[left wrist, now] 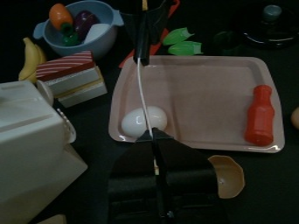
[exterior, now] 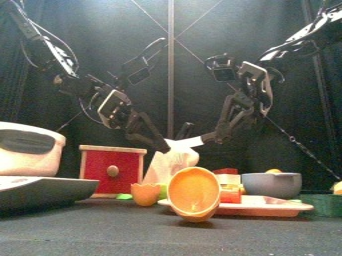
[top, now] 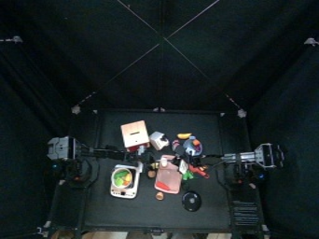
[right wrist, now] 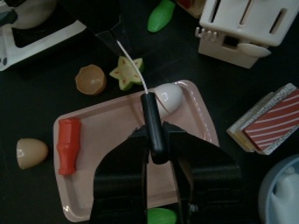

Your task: Cut egg

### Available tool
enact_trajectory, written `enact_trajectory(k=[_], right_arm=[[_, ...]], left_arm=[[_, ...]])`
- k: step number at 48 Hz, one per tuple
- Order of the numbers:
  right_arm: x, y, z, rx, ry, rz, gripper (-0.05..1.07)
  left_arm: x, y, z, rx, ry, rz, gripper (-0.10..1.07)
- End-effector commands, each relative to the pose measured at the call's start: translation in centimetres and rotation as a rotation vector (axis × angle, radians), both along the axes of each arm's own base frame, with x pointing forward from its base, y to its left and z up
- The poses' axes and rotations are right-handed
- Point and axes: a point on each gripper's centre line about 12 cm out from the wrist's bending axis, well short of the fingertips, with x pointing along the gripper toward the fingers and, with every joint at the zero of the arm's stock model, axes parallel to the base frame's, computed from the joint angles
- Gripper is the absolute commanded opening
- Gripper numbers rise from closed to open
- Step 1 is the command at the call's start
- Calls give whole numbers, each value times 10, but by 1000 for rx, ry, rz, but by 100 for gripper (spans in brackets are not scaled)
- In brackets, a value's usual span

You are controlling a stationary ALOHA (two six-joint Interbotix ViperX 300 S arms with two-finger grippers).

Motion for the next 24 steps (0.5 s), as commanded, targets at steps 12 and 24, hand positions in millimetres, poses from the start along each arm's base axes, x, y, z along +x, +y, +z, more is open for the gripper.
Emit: enact_trajectory(k=[12, 24], right_arm=[[2, -1, 13, 69, -49, -57, 31], [2, -6, 21, 70, -37, -99, 31]], left_arm=[[5, -13, 17, 4, -86, -56, 0], [4, -12, 14, -1, -76, -50, 0]])
